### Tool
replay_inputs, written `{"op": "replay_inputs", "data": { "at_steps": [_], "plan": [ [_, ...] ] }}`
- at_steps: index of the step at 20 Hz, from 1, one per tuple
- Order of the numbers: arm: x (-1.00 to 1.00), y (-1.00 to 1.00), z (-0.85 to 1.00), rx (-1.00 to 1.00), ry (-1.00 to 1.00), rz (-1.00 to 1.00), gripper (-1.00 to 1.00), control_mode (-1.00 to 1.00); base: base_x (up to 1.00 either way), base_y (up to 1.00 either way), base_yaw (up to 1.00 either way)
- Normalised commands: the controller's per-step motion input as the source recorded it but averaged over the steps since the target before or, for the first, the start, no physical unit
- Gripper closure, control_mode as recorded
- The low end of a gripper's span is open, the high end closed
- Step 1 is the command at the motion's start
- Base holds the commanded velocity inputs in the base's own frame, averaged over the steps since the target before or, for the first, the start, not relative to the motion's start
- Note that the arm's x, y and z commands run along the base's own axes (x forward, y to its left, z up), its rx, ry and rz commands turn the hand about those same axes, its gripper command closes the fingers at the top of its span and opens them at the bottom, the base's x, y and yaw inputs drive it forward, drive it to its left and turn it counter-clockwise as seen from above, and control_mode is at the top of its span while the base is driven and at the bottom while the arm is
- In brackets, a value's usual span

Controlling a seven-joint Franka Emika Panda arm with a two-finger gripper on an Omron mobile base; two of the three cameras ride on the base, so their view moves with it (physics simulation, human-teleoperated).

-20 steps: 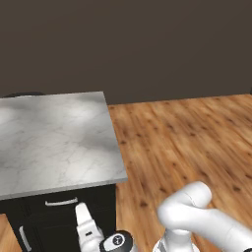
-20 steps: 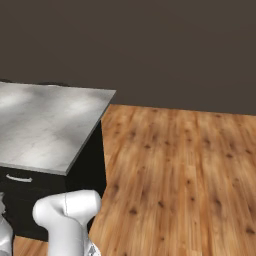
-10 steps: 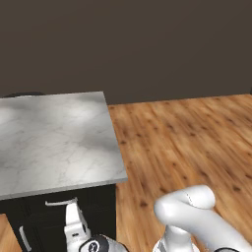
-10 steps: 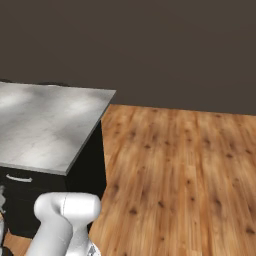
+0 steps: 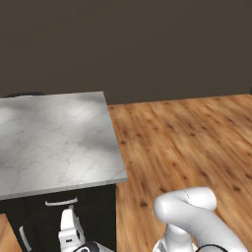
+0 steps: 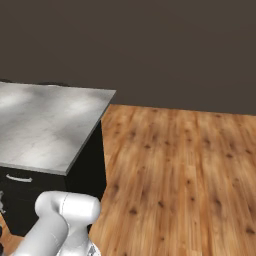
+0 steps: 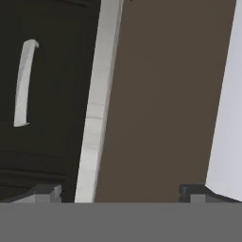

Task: Take the tongs from the drawer on the left and place them on the dining counter next to the tray containing the hot dog.

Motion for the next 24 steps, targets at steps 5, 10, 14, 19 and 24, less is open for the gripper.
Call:
{"op": "replay_inputs", "data": {
  "at_steps": [5,10,14,19,24],
  "plan": [
    [0.17,0.00,-0.16,0.10,0.09,0.00,-1.00,-1.00,0.00,0.00,0.00],
    [0.16,0.00,0.00,0.08,0.02,0.01,-1.00,-1.00,0.00,0.00,0.00],
    [0.34,0.00,-0.09,0.00,0.00,0.00,-1.00,-1.00,0.00,0.00,0.00],
    [0.42,0.00,-0.19,0.00,0.00,0.00,-1.00,-1.00,0.00,0.00,0.00],
    [0.34,0.00,-0.30,0.00,0.00,0.00,-1.00,-1.00,0.00,0.00,0.00]
  ]
}}
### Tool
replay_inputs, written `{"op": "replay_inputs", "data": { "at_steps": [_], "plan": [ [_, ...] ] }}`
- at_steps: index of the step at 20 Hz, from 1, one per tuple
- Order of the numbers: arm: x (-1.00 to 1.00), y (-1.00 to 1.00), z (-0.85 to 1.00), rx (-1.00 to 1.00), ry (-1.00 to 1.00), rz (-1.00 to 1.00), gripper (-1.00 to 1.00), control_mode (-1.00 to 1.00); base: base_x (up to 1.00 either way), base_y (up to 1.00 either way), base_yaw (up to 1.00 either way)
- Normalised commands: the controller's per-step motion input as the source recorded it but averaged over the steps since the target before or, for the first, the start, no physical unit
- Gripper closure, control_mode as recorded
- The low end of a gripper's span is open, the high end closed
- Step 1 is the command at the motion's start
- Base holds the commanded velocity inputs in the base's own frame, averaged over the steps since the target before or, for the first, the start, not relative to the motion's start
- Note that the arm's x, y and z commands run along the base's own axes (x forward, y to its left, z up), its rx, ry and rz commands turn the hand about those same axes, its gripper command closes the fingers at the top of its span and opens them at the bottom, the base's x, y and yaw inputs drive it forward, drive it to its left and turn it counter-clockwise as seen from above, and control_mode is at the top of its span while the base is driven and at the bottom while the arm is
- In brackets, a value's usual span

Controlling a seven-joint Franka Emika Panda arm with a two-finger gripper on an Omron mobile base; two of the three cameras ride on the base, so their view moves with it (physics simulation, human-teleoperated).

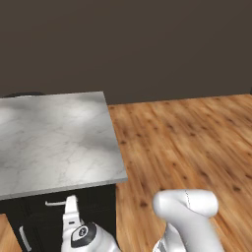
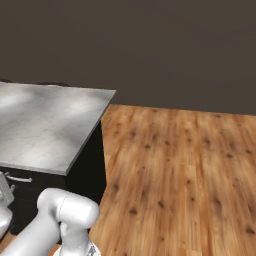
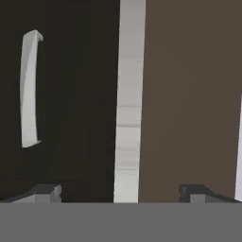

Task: Take the tongs from the drawer on the left and place them on the dining counter next to the tray containing the hot dog.

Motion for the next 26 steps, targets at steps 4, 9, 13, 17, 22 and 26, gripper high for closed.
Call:
{"op": "replay_inputs", "data": {
  "at_steps": [4,9,13,17,22,26],
  "plan": [
    [0.22,0.07,-0.43,0.00,0.00,0.00,-1.00,-1.00,0.00,0.00,0.00],
    [0.18,0.14,-0.41,0.00,0.00,0.00,-1.00,-1.00,0.00,0.00,0.00],
    [0.33,0.24,-0.35,0.00,0.00,0.00,-1.00,-1.00,0.00,0.00,0.00],
    [0.41,0.28,-0.28,0.00,0.00,0.00,-1.00,-1.00,0.00,0.00,0.00],
    [0.51,0.23,-0.22,0.00,0.00,0.00,-1.00,-1.00,0.00,0.00,0.00],
    [0.56,0.13,-0.22,0.00,0.00,0.00,-1.00,-1.00,0.00,0.00,0.00]
  ]
}}
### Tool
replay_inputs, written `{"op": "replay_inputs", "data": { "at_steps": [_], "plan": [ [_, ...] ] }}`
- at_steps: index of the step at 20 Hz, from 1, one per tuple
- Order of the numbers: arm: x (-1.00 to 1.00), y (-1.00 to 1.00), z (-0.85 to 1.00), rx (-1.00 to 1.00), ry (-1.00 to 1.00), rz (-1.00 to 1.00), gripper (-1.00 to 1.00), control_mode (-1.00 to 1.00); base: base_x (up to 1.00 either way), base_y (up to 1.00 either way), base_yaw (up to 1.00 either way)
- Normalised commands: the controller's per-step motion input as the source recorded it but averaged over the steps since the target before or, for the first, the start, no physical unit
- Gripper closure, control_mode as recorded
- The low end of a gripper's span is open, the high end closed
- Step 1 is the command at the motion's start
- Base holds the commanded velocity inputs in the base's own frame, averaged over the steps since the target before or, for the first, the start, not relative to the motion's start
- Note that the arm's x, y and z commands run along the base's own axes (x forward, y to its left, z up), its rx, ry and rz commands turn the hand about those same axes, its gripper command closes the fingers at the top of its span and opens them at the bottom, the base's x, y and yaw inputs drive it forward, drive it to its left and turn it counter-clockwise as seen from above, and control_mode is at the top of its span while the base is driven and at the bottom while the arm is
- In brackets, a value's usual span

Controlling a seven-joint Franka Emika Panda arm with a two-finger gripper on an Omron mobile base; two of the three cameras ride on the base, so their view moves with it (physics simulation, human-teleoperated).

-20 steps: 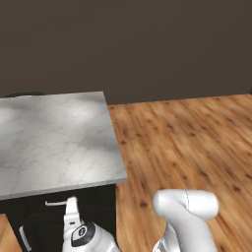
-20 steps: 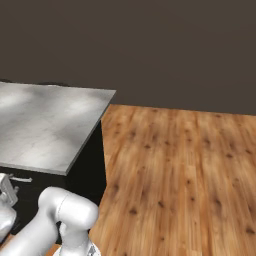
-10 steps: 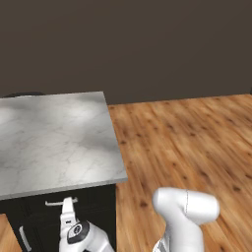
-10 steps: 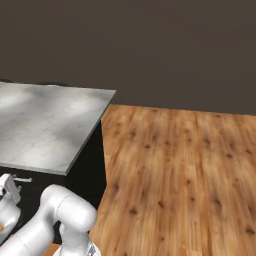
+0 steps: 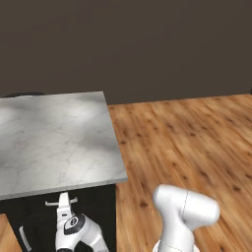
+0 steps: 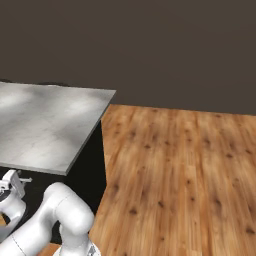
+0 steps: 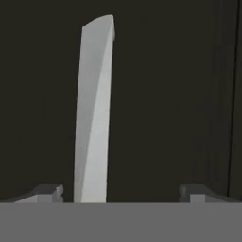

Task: Take the tongs from the drawer on the left and place them on the dining counter next to the tray containing the hot dog.

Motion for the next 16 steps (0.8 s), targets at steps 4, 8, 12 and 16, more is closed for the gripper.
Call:
{"op": "replay_inputs", "data": {
  "at_steps": [4,8,12,16],
  "plan": [
    [0.39,0.03,-0.42,0.00,0.00,0.00,-1.00,-1.00,0.00,0.00,0.00],
    [-0.04,0.05,-0.63,0.00,0.00,0.00,-1.00,-1.00,0.00,0.00,0.00],
    [-0.27,0.16,-0.37,-0.01,0.01,0.01,-1.00,-1.00,0.00,0.00,0.00],
    [-0.38,0.05,-0.13,-0.01,-0.10,0.03,-1.00,-1.00,0.00,0.00,0.00]
  ]
}}
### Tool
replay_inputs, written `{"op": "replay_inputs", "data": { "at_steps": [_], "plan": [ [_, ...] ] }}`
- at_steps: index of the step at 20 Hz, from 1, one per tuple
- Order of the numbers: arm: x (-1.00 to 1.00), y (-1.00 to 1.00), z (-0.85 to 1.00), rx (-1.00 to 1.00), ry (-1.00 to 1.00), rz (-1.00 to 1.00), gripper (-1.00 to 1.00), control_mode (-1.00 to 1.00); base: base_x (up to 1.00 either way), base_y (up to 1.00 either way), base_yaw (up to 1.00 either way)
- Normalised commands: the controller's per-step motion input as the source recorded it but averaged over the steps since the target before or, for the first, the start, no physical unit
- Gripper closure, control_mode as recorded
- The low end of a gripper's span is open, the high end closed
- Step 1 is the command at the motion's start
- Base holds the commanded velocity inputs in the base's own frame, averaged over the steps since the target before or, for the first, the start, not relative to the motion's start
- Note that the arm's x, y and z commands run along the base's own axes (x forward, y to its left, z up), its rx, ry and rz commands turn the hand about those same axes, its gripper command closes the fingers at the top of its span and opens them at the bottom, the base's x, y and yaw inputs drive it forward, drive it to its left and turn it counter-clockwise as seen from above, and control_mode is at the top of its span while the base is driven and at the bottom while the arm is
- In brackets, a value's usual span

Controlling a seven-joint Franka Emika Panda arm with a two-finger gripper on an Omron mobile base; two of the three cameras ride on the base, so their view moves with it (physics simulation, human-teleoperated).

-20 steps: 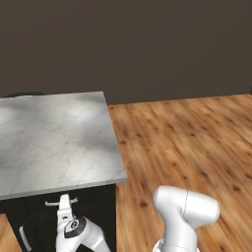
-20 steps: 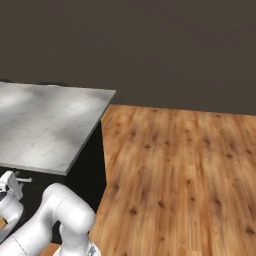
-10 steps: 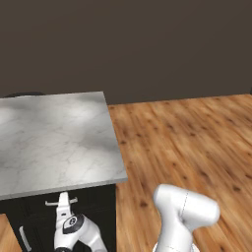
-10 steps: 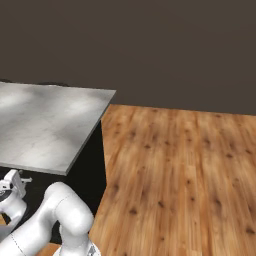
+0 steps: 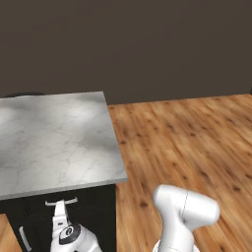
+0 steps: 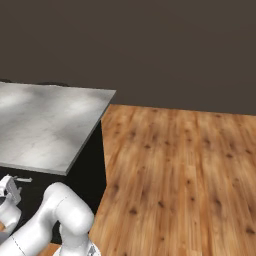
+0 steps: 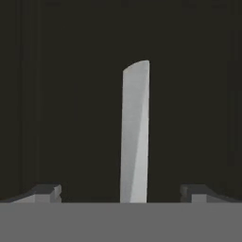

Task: Take the tongs from the drawer on the left and place them on the dining counter next to the tray containing the hot dog.

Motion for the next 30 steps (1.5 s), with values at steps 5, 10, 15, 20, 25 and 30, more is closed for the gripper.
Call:
{"op": "replay_inputs", "data": {
  "at_steps": [5,10,15,20,25,30],
  "plan": [
    [0.13,0.00,-0.09,0.00,-0.09,0.01,-1.00,-1.00,0.00,0.00,0.00],
    [0.35,0.00,-0.05,0.00,0.00,0.00,-1.00,-1.00,0.00,0.00,0.00],
    [0.39,0.00,-0.08,0.00,0.00,0.00,-1.00,-1.00,0.00,0.00,0.00],
    [0.08,0.03,-0.47,-0.02,0.00,0.00,-1.00,-1.00,0.00,0.00,0.00],
    [0.09,0.01,-0.29,-0.01,-0.02,0.00,-1.00,-1.00,0.00,0.00,0.00],
    [0.07,0.00,-0.03,0.00,-0.01,0.00,1.00,-1.00,0.00,0.00,0.00]
  ]
}}
